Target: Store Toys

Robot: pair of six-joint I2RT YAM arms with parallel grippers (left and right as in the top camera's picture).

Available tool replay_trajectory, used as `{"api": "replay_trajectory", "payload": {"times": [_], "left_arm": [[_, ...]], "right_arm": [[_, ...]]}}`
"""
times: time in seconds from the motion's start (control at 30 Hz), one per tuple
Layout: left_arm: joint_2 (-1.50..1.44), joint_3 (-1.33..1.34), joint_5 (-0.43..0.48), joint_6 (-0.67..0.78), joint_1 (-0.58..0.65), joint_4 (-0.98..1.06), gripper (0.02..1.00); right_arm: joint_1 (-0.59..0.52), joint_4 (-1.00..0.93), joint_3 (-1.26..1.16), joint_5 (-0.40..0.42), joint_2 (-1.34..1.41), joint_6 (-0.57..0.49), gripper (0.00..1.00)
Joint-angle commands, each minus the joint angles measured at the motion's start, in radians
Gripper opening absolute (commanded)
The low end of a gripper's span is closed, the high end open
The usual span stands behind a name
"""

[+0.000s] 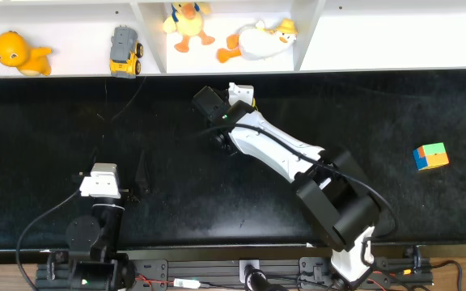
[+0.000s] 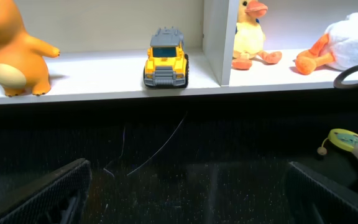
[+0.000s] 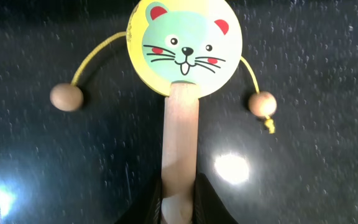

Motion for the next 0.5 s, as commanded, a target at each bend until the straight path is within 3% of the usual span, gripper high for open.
{"api": "replay_trajectory", "payload": {"times": [0.03, 0.23, 0.37, 0.43, 0.5], "left_arm": [[-0.01, -0.001, 0.01, 0.018, 0.002, -0.004, 0.998], [-0.01, -0.001, 0.01, 0.018, 0.002, -0.004, 0.998], [-0.01, -0.001, 0.01, 0.018, 0.002, -0.004, 0.998], [-0.01, -0.001, 0.01, 0.019, 0.002, -0.004, 0.998], [-0.01, -0.001, 0.01, 0.018, 0.002, -0.004, 0.998]], "right_arm": [[0.022, -0.056, -0.013, 0.009, -0.116, 0.001, 0.045], [0.016, -0.074, -0.235, 0.059, -0.425, 0.001, 0.04], [-0.049, -0.102, -0.365, 0.072, -0.622, -0.005, 0.042], [-0.131, -0.145, -0.406, 0.044, -0.712, -0.06, 0.042], [-0.275, -0.201, -0.398, 0.023, -0.779, -0.244, 0.042]]}}
